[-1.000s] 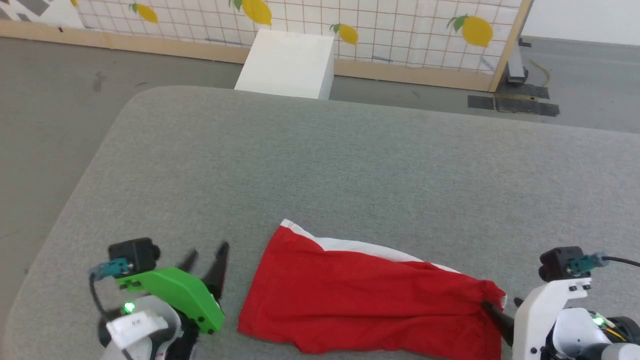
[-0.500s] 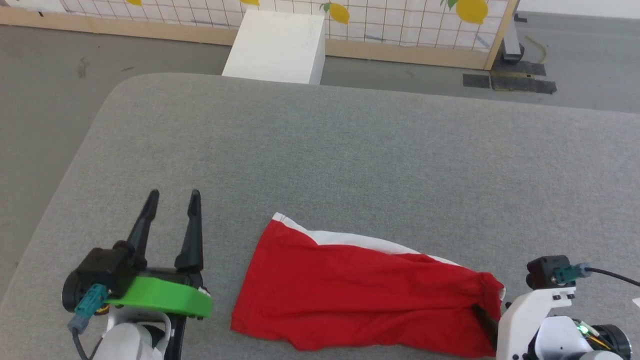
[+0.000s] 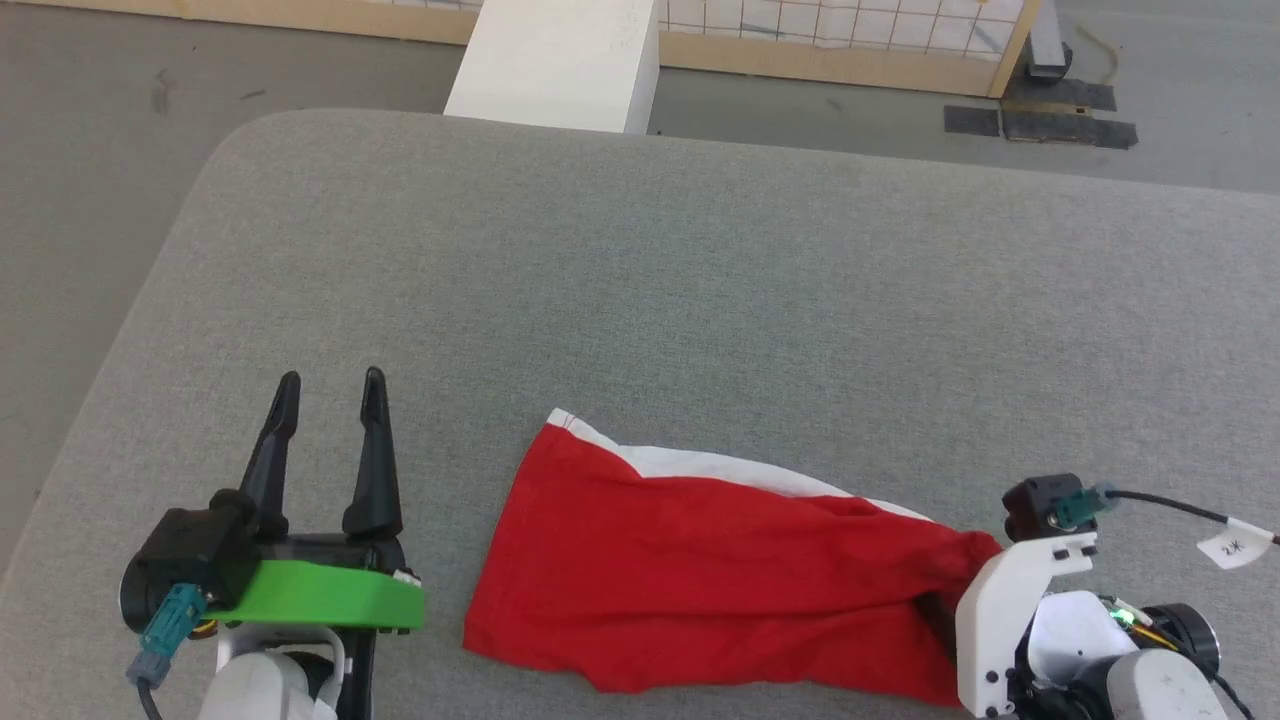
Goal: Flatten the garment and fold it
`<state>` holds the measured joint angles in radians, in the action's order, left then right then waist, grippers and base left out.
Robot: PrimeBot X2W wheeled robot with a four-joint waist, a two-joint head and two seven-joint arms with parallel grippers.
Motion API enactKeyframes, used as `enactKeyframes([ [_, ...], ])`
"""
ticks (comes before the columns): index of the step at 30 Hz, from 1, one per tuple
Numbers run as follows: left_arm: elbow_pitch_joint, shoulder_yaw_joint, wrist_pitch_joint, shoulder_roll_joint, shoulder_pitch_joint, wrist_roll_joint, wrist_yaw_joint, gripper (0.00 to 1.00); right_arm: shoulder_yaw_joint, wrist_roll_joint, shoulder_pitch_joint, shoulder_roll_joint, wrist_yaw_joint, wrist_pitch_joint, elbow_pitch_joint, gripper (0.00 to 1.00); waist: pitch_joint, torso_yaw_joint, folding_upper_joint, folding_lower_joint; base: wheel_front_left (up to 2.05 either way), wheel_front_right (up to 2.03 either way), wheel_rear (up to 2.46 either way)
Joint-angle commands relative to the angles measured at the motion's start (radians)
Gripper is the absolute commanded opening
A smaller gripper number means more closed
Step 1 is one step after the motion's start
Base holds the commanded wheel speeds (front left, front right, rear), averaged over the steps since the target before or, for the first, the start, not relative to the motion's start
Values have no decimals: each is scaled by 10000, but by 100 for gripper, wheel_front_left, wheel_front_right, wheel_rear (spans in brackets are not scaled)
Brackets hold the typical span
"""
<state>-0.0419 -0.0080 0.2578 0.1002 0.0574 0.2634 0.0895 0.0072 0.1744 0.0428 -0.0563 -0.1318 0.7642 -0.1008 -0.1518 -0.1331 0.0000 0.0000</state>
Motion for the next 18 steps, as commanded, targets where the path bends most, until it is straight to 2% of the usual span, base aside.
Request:
enactKeyframes([
  [1,34,67,38,-90,-152,-147,97,100,159,-89,0,57,11,222,-340,21,-42,-34,0,0,0,0,0],
  [2,65,82,38,-126,-153,-161,129,100,198,-99,27,57,11,226,-337,1,-59,-46,0,0,0,0,0],
  [10,152,262,39,-337,-84,-315,297,100,141,58,130,-149,11,298,-27,0,-88,-32,0,0,0,0,0],
  [18,234,336,39,-443,-150,-378,360,100,-769,232,-44,-1182,11,808,519,0,-10,154,0,0,0,0,0],
])
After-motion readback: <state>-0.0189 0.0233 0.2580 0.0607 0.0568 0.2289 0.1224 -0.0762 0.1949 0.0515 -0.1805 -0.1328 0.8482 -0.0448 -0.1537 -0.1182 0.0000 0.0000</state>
